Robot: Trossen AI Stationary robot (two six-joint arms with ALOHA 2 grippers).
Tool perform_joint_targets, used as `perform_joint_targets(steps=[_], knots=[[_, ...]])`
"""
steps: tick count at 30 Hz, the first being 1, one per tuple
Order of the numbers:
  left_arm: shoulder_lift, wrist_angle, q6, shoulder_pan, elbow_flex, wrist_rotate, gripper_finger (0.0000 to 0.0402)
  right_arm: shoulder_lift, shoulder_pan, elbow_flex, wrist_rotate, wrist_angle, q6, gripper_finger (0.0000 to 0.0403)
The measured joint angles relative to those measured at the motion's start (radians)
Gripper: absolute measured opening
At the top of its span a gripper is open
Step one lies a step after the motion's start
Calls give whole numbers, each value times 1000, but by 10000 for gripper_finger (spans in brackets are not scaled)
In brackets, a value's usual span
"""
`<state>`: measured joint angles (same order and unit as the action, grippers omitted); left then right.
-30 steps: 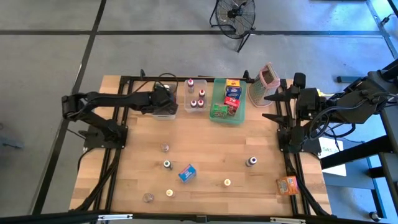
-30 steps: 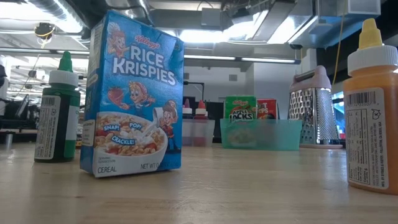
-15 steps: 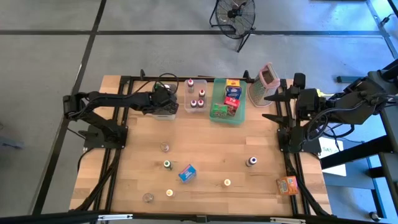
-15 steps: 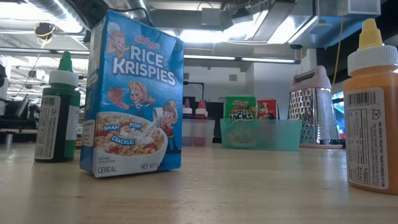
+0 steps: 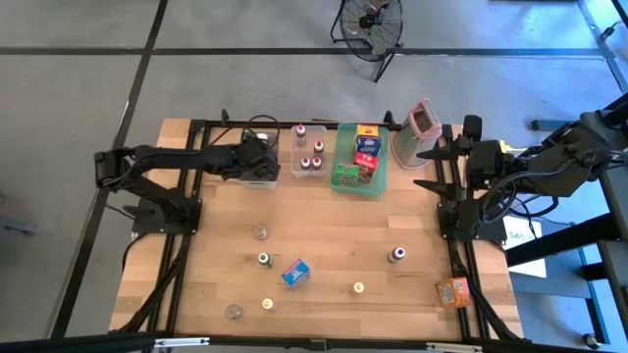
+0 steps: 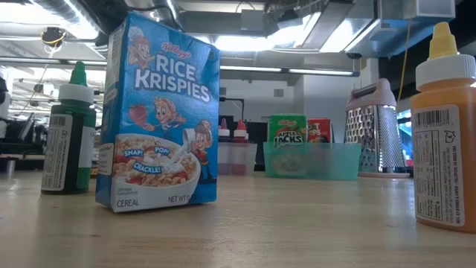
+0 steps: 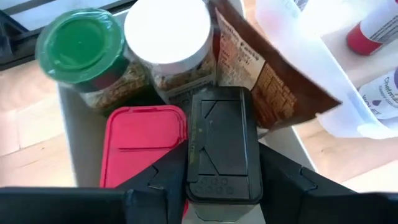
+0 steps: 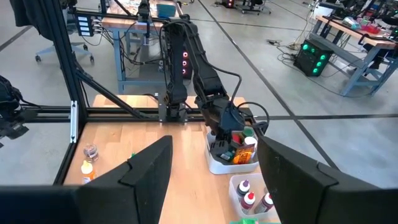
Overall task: Pick & Place Kitchen Items
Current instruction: Put the black seasoning can into the gray bin, then put the green food coloring bottle into the transparent bin
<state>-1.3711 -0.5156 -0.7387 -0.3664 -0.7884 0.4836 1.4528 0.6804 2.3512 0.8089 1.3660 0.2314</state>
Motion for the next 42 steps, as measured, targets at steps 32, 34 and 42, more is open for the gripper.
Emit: perform_joint_targets(steps=[32, 34, 42], knots=[[59, -27, -22, 0, -2, 12, 175, 0, 0, 0, -10, -1, 16, 238], [79, -19, -12, 0, -2, 13, 177, 0, 0, 0, -8, -1, 16, 238], [205, -3, 37, 0, -3, 15, 177, 0, 0, 0, -9, -1, 22, 238]])
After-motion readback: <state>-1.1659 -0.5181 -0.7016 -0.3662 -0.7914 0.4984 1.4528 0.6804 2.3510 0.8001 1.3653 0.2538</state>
